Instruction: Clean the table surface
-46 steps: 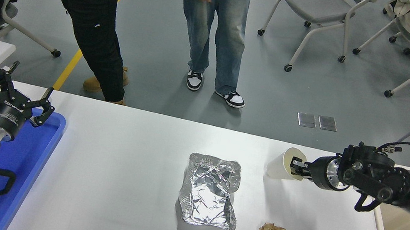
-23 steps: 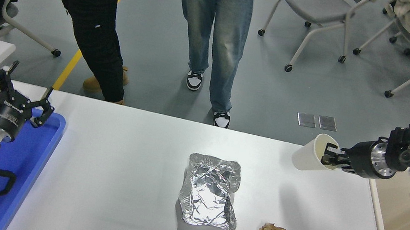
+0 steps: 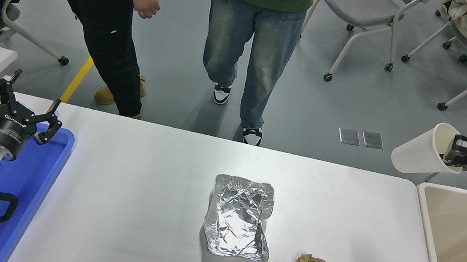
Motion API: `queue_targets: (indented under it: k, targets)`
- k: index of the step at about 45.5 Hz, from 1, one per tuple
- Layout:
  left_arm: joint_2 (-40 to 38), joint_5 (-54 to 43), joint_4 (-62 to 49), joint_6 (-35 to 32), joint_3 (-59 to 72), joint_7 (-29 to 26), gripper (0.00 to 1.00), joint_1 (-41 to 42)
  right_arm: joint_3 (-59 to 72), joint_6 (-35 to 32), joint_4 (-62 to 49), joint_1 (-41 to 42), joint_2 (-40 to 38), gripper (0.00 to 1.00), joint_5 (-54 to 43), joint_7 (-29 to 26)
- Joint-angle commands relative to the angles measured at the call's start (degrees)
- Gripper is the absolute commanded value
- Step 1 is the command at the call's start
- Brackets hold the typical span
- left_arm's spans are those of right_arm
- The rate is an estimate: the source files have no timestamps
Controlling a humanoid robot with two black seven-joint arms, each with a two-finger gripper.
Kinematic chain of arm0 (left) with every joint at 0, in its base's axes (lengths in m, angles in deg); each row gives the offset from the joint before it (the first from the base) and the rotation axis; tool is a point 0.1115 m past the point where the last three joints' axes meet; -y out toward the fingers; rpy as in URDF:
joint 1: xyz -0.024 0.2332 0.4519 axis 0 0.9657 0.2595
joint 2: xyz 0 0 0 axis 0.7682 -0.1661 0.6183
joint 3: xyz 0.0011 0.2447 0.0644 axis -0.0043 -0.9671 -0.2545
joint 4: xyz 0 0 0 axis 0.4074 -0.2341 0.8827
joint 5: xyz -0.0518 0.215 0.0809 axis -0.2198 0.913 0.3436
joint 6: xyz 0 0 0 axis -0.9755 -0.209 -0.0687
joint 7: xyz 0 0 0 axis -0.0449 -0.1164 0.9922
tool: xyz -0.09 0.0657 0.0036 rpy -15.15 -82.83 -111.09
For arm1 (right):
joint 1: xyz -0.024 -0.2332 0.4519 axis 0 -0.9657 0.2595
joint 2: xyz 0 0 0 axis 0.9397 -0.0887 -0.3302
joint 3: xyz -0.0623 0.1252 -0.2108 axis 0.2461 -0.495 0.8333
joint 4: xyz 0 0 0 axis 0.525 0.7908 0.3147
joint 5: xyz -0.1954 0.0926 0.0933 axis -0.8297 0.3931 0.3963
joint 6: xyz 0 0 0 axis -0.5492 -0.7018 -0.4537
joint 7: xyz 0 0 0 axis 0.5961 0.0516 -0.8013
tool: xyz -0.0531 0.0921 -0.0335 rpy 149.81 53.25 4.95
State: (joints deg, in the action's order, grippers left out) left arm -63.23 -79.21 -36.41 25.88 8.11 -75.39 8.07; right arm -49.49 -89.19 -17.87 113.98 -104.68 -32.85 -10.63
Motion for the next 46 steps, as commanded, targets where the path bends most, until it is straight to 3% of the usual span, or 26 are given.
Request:
queue_targets:
  k: [1,25,37,46]
  targets:
    - [-0.02,0.00,-0.02,-0.04,0.02,0.00,1.00,-0.08,-0.18,-2.72,0.44,2.08,-2.75,0.00,-1.09,-0.03]
    - [-0.02,0.00,-0.02,-0.04,0.02,0.00,1.00,0.01,0.78,-1.58,-3.51,0.33,-3.01,0.00,-1.79,-0.38]
    - [-0.02,0.00,0.06,0.04,0.02,0.00,1.00,0.01,-0.71,3.16,-17.12,-8.99,-2.66,0.00,-0.65,-0.30]
    - [-0.02,0.00,0.06,0.04,0.02,0.00,1.00,0.01,-1.41,10.54,-24.34,-18.21,-2.13,0.00,7.26,-0.47]
